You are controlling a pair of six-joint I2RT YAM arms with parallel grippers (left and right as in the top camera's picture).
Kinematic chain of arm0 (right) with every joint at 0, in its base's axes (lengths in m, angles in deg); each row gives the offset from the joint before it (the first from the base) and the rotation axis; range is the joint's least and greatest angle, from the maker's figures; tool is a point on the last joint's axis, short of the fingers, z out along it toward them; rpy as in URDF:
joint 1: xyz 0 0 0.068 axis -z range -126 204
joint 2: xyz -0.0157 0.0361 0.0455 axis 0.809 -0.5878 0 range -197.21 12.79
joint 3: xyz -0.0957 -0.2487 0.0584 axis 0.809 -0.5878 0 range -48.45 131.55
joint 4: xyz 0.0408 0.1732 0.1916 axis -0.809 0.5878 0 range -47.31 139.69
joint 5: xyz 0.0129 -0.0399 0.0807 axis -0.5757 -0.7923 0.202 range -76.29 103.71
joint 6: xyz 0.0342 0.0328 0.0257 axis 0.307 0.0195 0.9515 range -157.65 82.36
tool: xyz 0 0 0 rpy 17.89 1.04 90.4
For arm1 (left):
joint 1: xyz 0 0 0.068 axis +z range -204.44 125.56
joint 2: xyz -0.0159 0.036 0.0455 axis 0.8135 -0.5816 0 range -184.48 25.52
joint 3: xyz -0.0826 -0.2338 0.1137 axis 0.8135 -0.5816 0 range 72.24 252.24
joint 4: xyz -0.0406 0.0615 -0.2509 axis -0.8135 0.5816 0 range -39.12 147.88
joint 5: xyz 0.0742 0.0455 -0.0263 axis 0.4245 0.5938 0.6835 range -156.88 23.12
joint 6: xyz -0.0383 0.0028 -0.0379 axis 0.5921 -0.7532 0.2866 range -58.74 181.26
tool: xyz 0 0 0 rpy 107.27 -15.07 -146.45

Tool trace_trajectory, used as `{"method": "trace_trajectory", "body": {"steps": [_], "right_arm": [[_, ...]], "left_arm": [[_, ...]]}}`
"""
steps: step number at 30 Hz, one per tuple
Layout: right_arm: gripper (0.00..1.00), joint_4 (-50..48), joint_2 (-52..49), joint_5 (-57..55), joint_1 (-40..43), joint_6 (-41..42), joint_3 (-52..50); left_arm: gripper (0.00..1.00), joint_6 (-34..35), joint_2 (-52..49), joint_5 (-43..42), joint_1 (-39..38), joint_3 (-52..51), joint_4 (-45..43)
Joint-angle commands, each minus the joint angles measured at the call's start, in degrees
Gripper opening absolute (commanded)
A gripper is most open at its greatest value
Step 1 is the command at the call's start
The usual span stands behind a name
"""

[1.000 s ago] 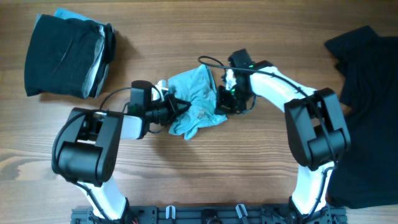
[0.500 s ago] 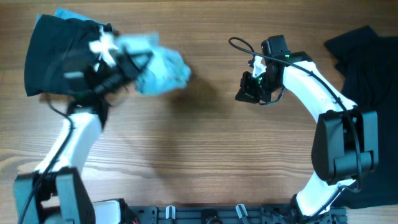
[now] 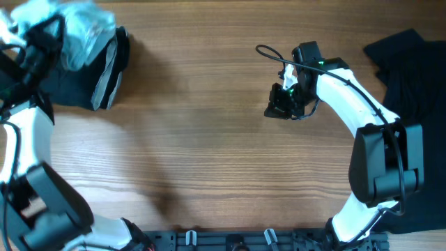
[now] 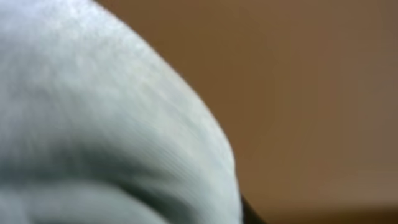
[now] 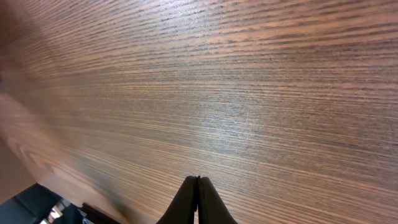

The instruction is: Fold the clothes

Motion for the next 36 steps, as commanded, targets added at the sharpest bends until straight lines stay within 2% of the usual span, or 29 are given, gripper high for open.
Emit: {"method": "trace_trajectory", "body": {"steps": [1,5,8,10,19,30,32,36], "right_arm": [[0.04,0.3,0.8,-0.6,-0.3,-1.0,0.0],[0.04,0.3,0.8,-0.6,-0.3,-1.0,0.0],[0.05,0.8,0.8,-0.6,-0.3,-1.0,0.0],[0.04,1.2,0.8,-0.6,-0.3,-1.1,0.0],[0.04,1.4,0.8,-0.6,-0.3,-1.1,0.0],[0.04,1.4,0.9,-0.6,-0.3,-1.6,0.0],[0.04,1.0,1.8,-0.6,-0.3,-4.7,0.1],[0.04,0.2,8.4,-4.7,-0.3,-7.5,1.2]], "left_arm": [[1.0,-5.7,-9.6,3.4,1.9,0.2,7.9],[1.0,-8.9,-15.2,6.5,1.9,0.2,19.6],[1.0,-12.7,-15.3,9.8,1.9,0.2,24.9],[1.0,-16.0,-13.7,9.9,2.4,0.2,28.2],[1.0,-18.3,-1.4,11.9,8.0,3.3,45.1],[1.0,-19.1,13.0,11.2,10.2,9.8,50.4],[1.0,-23.8,14.9,7.8,10.2,10.9,53.2],[1.0,-37.9,18.9,-1.0,9.9,14.7,63.1]]}}
